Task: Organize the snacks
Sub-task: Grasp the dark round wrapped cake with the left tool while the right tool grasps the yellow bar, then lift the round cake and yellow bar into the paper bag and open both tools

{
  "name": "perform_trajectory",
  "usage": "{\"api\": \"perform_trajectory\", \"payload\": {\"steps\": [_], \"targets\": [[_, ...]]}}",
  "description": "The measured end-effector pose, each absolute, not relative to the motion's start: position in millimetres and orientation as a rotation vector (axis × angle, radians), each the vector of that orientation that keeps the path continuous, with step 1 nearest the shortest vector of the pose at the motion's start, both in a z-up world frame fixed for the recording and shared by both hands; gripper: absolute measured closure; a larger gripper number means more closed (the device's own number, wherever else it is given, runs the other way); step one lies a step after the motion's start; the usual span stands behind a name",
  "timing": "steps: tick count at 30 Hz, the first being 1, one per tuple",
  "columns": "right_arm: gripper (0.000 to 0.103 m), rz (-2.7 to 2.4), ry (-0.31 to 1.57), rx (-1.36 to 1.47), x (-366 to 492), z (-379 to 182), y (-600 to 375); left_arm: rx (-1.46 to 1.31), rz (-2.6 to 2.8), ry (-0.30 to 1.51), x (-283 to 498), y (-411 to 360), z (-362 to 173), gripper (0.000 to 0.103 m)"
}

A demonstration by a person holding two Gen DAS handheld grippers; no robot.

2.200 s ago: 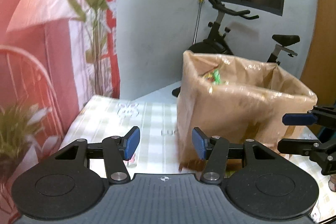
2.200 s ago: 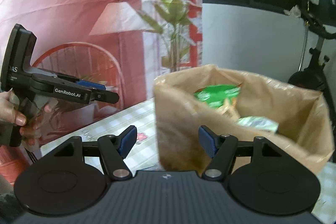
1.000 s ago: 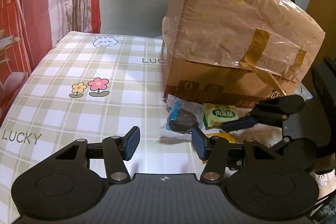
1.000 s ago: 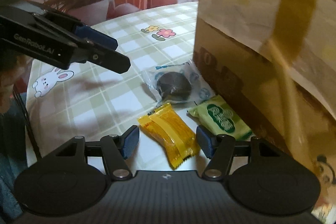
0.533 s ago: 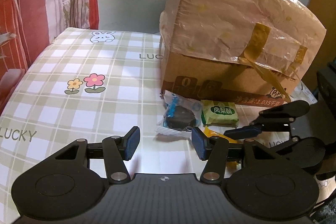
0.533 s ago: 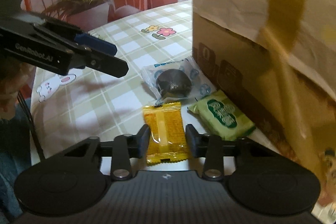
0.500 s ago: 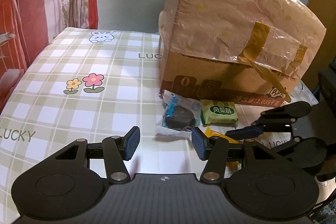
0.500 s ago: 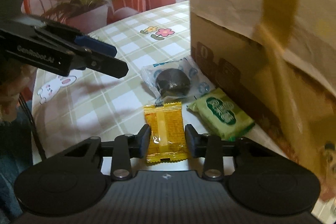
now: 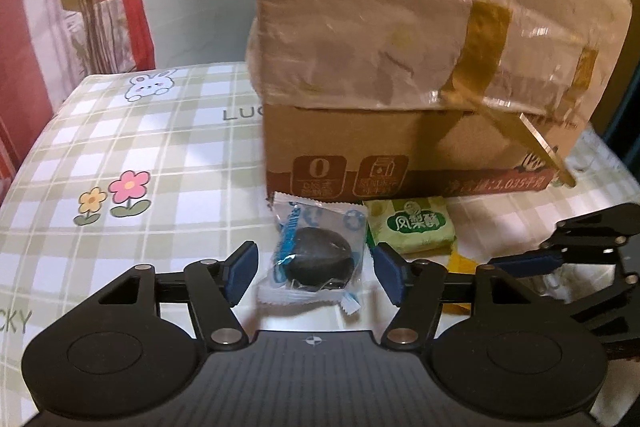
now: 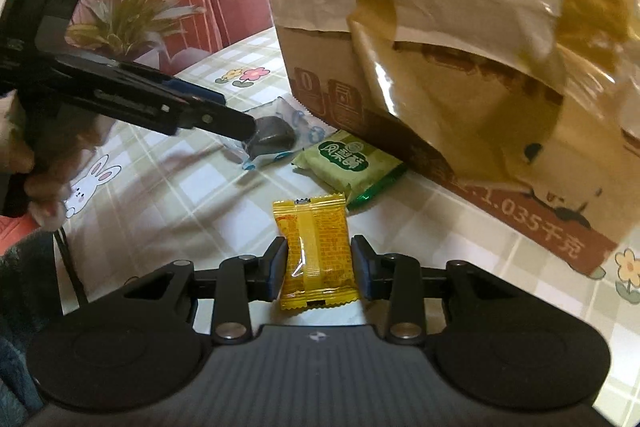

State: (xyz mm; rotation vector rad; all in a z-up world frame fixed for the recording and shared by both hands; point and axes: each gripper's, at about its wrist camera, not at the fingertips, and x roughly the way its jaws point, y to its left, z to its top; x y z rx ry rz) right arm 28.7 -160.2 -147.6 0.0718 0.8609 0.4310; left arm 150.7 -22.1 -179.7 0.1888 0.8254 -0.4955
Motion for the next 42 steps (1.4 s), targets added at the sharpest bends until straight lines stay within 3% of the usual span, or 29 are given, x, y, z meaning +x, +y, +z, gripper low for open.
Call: {"api": "perform_trajectory", "payload": {"steps": [5,6,9,19,31,42], "targets": [[0.066,0.426,0.863,0.073,29,-147,-158,0.224,-0.469,0.847,158,-32,-193,0.037],[0.066,0.424,0.863,0.075,29,-147,-159,0.226,-0.455,0.847,157,-31,-195,0.045],[0.066,0.416,0.865,0.086,27,-147,-161,0.212,-0.454,0.826,148,-28,-196,0.050],[0.066,0.405,0.841,0.108,13,-134,-165,0.156,-0.435,0.809,101,-2,-177,0.053],[0.066,0.437,0.635,0.045,3,-68,-156,0.079,-0.413,0.644,73,21,-106,0.053],[0.066,0.333,0.421,-0.006,33,15,-188,0.113,-0.449,0.441,104,-29,-26,0.053]]}}
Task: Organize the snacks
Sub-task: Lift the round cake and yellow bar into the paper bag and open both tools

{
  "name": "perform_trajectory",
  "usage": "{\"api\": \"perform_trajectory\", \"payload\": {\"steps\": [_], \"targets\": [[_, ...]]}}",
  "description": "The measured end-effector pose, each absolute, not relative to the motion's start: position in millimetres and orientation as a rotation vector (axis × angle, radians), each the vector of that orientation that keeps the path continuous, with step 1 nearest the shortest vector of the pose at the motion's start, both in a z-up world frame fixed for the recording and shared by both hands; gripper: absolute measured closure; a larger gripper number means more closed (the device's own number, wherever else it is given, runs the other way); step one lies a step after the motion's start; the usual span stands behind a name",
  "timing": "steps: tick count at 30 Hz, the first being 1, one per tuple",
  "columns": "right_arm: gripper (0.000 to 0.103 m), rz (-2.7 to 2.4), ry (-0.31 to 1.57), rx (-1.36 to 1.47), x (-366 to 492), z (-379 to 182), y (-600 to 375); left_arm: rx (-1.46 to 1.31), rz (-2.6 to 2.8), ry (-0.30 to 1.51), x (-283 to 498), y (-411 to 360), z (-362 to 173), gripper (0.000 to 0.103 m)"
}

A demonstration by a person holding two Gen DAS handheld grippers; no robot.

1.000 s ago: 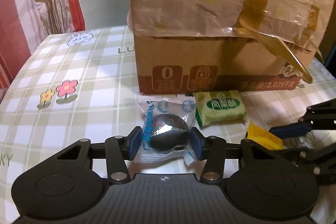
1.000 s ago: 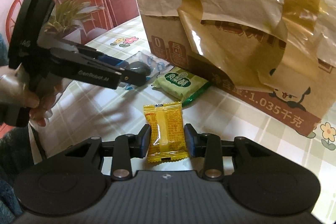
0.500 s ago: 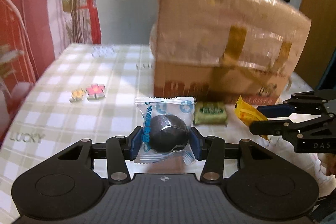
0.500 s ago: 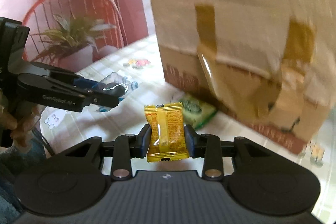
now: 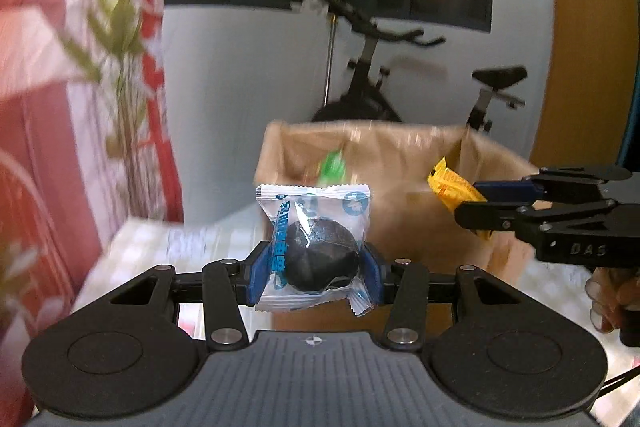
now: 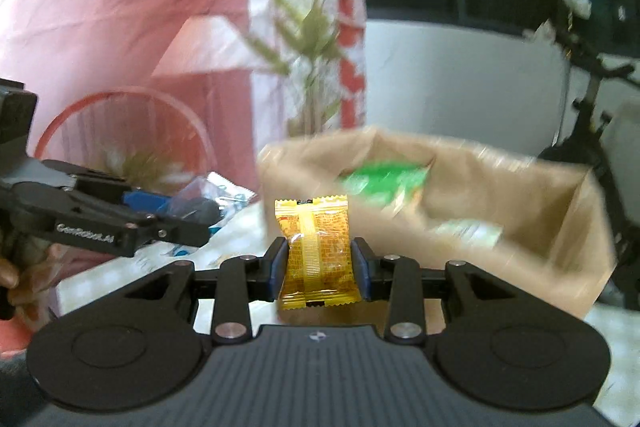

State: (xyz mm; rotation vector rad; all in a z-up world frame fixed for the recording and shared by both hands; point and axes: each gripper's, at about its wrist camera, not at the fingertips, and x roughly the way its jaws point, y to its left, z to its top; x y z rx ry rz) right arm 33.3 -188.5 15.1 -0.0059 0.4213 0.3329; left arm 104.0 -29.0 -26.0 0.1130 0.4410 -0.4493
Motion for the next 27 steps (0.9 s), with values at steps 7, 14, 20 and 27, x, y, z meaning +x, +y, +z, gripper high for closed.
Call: {"api": "perform_trajectory", "payload": {"steps": [7,14,20,27], "targets": [[0.066,0.228,0.419,0.005,66,40,-224,0.093,-0.478,0.370,134,-68,11,0.053],[0.066,0.129,0.523,0.051,89,31,-255,0.107,-0.492,0.430,171,-104,3,0.052],[0.066,0.104,0.576,0.066,91,19,-260,0.127,-0.476,0.487,188,-115,-17,0.051],[0.063,0.101,0.573,0.060,83,22,-256,0.139,-0.447,0.471,180,-100,-13,0.042]]}}
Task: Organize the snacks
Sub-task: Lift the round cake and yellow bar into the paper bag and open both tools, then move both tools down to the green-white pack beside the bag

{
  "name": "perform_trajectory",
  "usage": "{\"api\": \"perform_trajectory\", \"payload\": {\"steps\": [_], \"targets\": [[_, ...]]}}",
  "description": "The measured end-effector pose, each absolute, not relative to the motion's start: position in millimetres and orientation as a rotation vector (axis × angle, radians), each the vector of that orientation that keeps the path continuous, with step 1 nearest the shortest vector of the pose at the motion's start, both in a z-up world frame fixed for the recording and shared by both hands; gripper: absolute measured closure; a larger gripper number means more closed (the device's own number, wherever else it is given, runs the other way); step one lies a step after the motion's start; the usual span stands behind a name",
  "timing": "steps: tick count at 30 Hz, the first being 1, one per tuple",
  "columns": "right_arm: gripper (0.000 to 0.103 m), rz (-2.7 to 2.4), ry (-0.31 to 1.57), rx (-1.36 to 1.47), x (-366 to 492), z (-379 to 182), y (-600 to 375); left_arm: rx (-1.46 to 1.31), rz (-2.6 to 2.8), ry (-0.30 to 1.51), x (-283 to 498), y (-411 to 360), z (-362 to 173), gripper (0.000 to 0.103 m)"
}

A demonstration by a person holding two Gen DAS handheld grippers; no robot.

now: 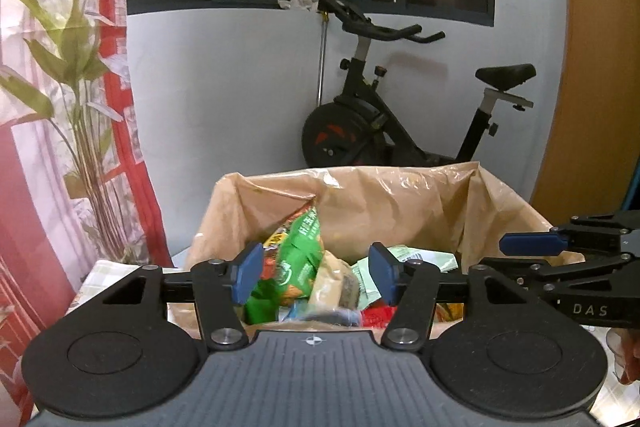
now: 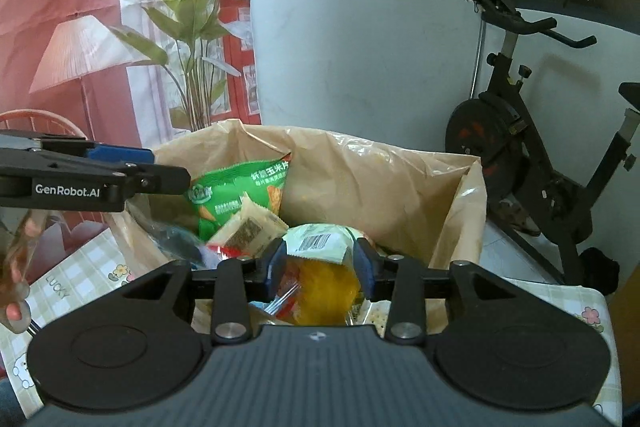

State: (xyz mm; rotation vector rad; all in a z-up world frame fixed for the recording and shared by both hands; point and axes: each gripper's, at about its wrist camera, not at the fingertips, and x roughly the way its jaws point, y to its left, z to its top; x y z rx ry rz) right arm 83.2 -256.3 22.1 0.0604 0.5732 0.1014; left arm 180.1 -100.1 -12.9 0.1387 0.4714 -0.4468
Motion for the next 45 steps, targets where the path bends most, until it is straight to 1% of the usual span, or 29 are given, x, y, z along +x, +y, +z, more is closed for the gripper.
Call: {"api": "perform_trajectory", "payload": {"steps": [11,13,14,15,16,17,18,19,28,33,38,42,45], "targets": [[0.063,0.154,0.495,0.060,55,44,-223,0.149,-0.439,0.466,138,-44,5,0.042],[0.063,0.171,0.481,0.061,49,46,-213,0.158,-0.423,0.468,130,-32,3,0.040],[0.063,0.180,0.476,0.061,45,46,-208,0.167,-0.412,0.468,126,-27,2,0.034],[0.063,0.190,0.470,0.060,42,46,-203,0.174,-0.402,0.466,121,-22,1,0.025],[0.063,0.201,0.464,0.059,39,46,-198,0.176,-0.395,0.464,116,-17,0,0.020],[0.063,0.212,0.458,0.056,36,45,-192,0.173,-0.391,0.462,112,-12,-2,0.012],[0.063,0.221,0.454,0.054,33,44,-187,0.166,-0.387,0.462,107,-8,-3,0.009],[0.063,0.230,0.453,0.054,30,42,-182,0.161,-0.379,0.468,103,-4,-6,0.008],[0.063,0.304,0.512,0.068,17,6,-150,0.151,-0.311,0.549,93,17,-41,0.008],[0.063,0.310,0.599,0.068,16,-26,-142,0.126,-0.354,0.602,97,22,-64,0.013],[0.063,0.305,0.676,0.081,20,-55,-142,0.080,-0.382,0.612,102,26,-84,0.017],[0.063,0.311,0.726,0.090,24,-75,-143,0.114,-0.414,0.648,107,16,-97,0.021],[0.063,0.308,0.760,0.104,31,-89,-146,0.131,-0.440,0.677,111,9,-108,0.022]]}}
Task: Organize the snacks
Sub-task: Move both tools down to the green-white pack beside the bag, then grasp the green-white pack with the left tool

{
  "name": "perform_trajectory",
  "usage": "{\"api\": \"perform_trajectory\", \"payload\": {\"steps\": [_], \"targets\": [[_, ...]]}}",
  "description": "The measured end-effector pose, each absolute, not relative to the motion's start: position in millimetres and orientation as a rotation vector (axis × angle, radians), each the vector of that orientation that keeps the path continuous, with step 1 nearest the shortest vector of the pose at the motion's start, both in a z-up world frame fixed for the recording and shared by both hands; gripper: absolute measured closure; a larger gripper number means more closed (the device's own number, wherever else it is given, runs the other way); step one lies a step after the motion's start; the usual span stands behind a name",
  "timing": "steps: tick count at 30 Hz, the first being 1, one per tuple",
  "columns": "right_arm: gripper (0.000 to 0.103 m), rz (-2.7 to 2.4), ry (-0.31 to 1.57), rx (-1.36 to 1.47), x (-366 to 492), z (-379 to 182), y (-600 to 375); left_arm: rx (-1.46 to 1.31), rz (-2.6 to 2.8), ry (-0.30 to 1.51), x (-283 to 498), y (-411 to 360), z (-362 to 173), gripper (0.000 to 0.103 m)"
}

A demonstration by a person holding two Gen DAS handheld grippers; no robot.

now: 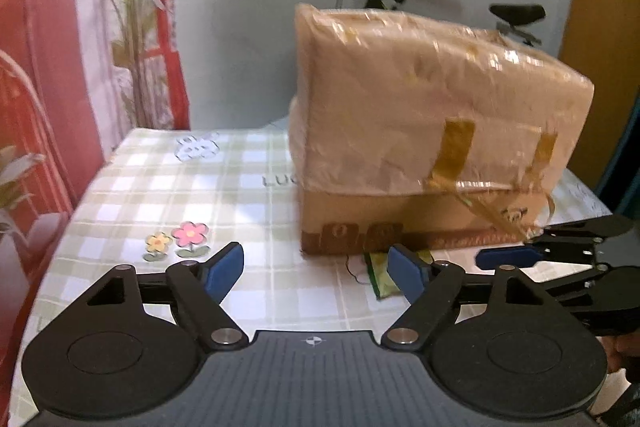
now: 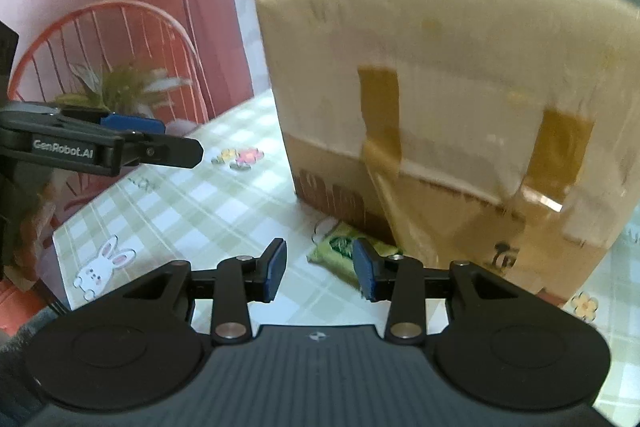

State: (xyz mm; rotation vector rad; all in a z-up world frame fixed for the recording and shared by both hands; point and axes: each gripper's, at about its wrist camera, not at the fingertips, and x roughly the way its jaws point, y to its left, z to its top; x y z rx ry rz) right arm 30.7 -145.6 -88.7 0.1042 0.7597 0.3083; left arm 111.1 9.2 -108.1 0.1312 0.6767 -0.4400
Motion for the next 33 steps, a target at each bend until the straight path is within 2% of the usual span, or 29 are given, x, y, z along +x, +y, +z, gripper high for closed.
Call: {"api": "perform_trajectory", "payload": {"steps": [5,14,25,33], "targets": [[0.063,0.281,0.804,0.111,44,-114,-153,0.132,-0.462,0.703,122,-1,-124,0.022],[0.055,0.256,0.743,0.057,53,-145,-155,0.057,-0.520,0.778,142,-16,-161,0.034],[0.055,0.259,0.715,0.042,57,-158,-148,-0.026,-0.581,0.853,165,-35,-185,0.036],[0.054,0.263,0.723,-0.020,60,-162,-133,-0.070,-0.593,0.891,178,-51,-199,0.041]]}}
